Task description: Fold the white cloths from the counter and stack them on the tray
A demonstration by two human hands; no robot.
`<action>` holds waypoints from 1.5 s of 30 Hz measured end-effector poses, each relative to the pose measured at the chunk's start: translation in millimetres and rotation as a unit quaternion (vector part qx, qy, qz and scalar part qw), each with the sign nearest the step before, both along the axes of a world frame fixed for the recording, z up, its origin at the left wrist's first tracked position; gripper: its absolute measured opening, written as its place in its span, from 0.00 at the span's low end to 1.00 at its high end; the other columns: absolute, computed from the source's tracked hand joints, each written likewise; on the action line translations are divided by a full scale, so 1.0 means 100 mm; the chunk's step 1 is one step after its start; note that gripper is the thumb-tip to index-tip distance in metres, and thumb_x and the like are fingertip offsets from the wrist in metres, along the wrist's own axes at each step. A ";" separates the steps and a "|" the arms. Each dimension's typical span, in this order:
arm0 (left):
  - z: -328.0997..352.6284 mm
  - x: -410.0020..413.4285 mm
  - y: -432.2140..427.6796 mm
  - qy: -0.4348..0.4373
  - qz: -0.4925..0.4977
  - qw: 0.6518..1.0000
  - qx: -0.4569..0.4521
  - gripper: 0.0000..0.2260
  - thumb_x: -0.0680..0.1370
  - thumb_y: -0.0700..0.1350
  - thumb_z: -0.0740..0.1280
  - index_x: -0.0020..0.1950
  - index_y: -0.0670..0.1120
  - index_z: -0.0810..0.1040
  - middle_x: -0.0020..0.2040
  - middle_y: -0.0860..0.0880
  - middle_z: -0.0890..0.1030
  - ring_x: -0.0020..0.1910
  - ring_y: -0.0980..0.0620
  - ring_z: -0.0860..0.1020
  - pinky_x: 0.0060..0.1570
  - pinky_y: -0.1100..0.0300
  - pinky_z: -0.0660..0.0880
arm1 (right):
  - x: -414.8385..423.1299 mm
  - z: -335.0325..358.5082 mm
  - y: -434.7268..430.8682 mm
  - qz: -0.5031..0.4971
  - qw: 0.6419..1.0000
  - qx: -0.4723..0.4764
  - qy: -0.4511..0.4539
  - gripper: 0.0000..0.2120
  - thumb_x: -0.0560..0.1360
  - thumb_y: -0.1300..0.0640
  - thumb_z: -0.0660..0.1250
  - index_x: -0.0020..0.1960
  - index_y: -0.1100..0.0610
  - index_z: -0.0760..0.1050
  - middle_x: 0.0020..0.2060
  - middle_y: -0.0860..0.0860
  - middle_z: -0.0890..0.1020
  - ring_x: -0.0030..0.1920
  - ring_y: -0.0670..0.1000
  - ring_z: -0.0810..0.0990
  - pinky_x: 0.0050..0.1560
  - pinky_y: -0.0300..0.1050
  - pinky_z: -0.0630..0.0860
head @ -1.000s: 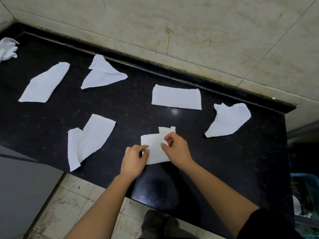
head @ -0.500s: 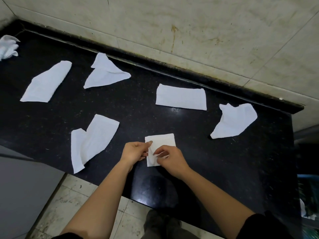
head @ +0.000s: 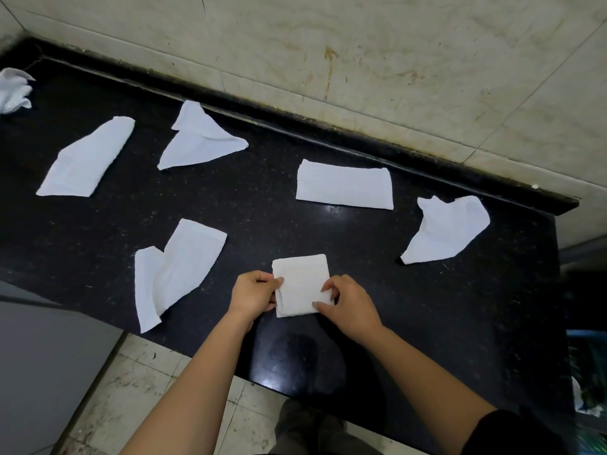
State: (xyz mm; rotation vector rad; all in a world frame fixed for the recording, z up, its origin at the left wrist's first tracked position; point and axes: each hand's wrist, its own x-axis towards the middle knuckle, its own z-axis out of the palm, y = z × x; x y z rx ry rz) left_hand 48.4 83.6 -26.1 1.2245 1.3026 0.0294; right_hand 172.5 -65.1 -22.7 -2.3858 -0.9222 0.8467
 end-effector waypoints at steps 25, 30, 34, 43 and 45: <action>0.03 -0.06 -0.17 0.177 -0.192 0.952 0.160 0.17 0.72 0.39 0.72 0.59 0.45 0.73 0.52 0.45 0.80 0.52 0.47 0.78 0.46 0.58 0.72 | 0.07 0.15 0.20 -0.178 0.961 -0.016 0.210 0.07 0.74 0.63 0.69 0.44 0.59 0.70 0.40 0.56 0.81 0.31 0.53 0.80 0.35 0.45 0.79; 0.07 -0.05 -0.21 0.134 -0.138 0.977 0.094 0.11 0.73 0.37 0.65 0.54 0.45 0.76 0.51 0.47 0.76 0.52 0.46 0.77 0.46 0.59 0.70 | 0.12 0.36 0.16 -0.165 0.962 0.000 0.216 0.10 0.73 0.68 0.69 0.54 0.62 0.75 0.41 0.58 0.82 0.30 0.55 0.82 0.40 0.50 0.83; 0.20 0.01 -0.29 0.019 0.003 0.998 -0.055 0.09 0.76 0.48 0.68 0.43 0.44 0.75 0.47 0.44 0.79 0.45 0.46 0.78 0.48 0.55 0.73 | 0.17 0.58 0.10 -0.141 0.975 0.020 0.172 0.10 0.72 0.69 0.66 0.51 0.60 0.79 0.41 0.58 0.84 0.31 0.56 0.83 0.39 0.51 0.83; 0.36 0.22 -0.64 -0.103 -0.004 0.947 -0.305 0.37 0.75 0.68 0.58 0.53 0.32 0.78 0.53 0.39 0.83 0.54 0.44 0.81 0.59 0.48 0.74 | 0.34 1.08 -0.19 -0.143 0.974 0.091 0.148 0.13 0.72 0.70 0.67 0.56 0.63 0.78 0.40 0.55 0.83 0.22 0.51 0.78 0.26 0.39 0.76; 0.41 0.29 -0.72 -0.162 0.010 0.927 -0.338 0.30 0.77 0.63 0.61 0.49 0.35 0.83 0.47 0.41 0.84 0.51 0.46 0.81 0.60 0.47 0.75 | 0.41 1.14 -0.32 -0.184 0.962 0.105 0.170 0.13 0.72 0.70 0.68 0.57 0.64 0.78 0.38 0.56 0.82 0.24 0.52 0.77 0.27 0.41 0.77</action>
